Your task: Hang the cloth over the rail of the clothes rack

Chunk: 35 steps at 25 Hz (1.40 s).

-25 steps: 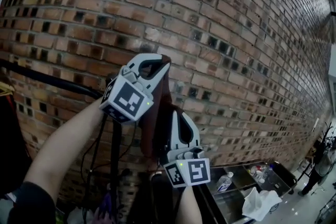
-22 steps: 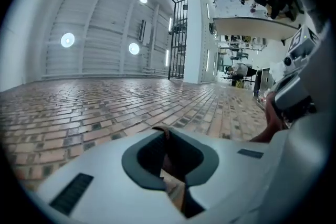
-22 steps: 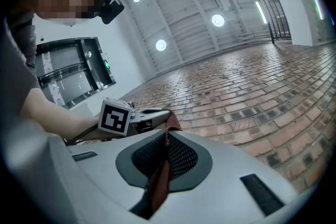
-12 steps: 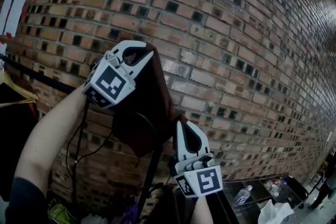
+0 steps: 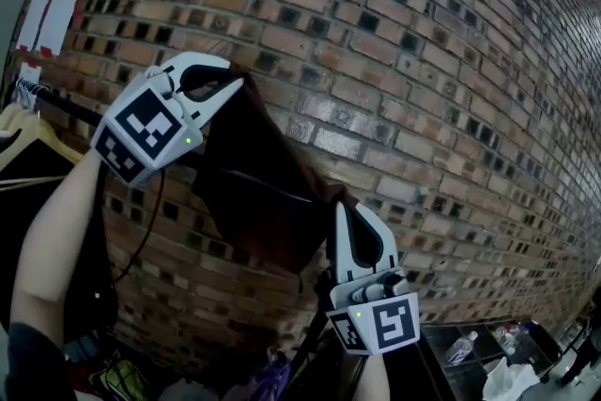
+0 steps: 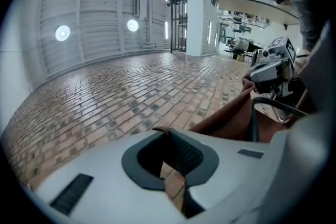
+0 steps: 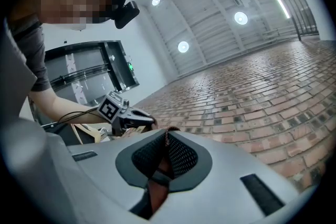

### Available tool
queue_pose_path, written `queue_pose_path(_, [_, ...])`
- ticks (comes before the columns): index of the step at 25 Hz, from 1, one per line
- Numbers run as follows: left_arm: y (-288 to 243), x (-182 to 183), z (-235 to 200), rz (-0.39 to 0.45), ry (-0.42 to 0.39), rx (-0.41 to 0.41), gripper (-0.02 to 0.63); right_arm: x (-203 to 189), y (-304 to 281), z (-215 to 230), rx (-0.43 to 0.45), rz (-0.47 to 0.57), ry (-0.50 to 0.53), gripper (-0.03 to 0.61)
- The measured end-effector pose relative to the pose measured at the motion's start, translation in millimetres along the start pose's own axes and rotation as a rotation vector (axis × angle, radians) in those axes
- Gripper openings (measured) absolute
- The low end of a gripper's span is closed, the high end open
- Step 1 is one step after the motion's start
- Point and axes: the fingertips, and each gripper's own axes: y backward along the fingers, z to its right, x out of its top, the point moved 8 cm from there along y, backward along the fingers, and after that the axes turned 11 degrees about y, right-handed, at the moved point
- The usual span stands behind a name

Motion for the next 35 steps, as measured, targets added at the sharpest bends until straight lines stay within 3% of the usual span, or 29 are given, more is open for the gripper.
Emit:
queue_pose_path(3, [35,-13,-1,-0.074,0.03,0.084,0.026,2,-6,-18,-0.047,0.016,0.089,0.003])
queue_pose_path(5, [53,-22,7,-0.141,-0.014,0.152,0.026,1,-9,-36,-0.031,-0.009,0.19,0.003])
queue_pose_path(7, [70,-31,13,-0.163,-0.056,0.207,0.026,0,-11,-51,-0.008,-0.023,0.206,0.003])
queue_pose_path(9, [88,-37,15,-0.121,-0.008,0.221,0.026,4,-9,-59,-0.022,0.012,0.153,0.003])
queue_pose_path(11, [108,-40,18,-0.044,0.106,0.211,0.025,7,-6,-66,-0.034,0.056,0.092,0.003])
queue_pose_path(15, [143,-65,39,-0.01,0.341,0.17,0.026,-13,15,-73,-0.025,-0.015,0.012,0.003])
queue_pose_path(18, [153,-94,64,0.008,0.483,0.131,0.026,-34,30,-69,-0.03,-0.053,-0.104,0.003])
queue_pose_path(24, [144,-137,109,-0.004,0.611,0.112,0.025,-73,57,-57,-0.015,-0.057,-0.313,0.003])
queue_pose_path(31, [136,-156,120,0.013,0.633,0.122,0.025,-97,61,-53,0.0,-0.05,-0.381,0.005])
queue_pose_path(35, [134,-174,120,0.006,0.676,0.057,0.025,-103,64,-63,-0.044,-0.105,-0.392,0.004])
